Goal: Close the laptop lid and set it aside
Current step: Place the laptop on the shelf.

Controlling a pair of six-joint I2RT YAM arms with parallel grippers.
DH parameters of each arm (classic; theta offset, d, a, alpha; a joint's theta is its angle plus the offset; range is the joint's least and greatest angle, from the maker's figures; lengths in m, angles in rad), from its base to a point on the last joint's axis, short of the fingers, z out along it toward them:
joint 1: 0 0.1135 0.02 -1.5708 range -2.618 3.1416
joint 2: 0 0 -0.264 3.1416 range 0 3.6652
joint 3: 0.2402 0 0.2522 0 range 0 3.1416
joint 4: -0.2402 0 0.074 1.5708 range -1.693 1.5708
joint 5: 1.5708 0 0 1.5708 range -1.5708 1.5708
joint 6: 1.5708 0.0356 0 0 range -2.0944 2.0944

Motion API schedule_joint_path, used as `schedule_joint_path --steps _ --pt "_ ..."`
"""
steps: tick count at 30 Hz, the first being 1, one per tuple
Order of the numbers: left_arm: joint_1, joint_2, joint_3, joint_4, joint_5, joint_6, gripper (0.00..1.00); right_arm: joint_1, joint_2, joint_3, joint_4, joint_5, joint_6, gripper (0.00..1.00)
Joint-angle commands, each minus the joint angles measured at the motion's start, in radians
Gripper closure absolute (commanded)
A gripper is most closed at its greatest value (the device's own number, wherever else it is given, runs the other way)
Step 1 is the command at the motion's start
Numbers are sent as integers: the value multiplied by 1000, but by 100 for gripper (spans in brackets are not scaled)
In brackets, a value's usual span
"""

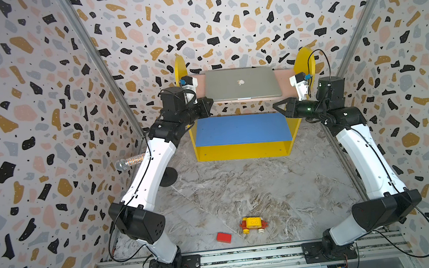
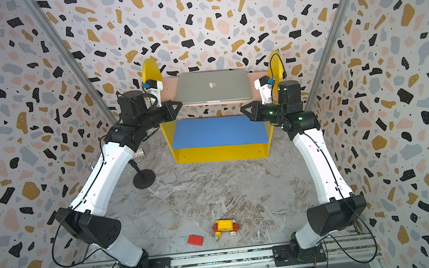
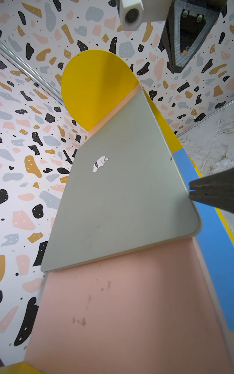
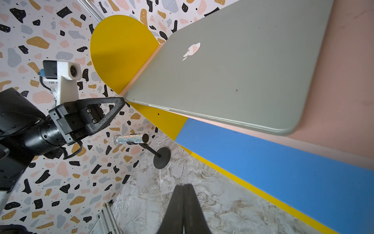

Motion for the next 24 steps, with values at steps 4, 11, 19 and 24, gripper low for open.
schedule_joint_path --steps 4,11,19,24 --pt "7 -8 17 52 -9 4 100 -7 -32 7 17 -3 -5 92" --pt "9 18 45 39 -12 10 100 -7 -33 6 18 -4 -5 92" --pt "10 13 29 48 -15 13 100 -9 -35 5 19 -4 -5 92" --pt "11 3 13 51 -9 11 100 -11 -39 1 19 -5 -6 92"
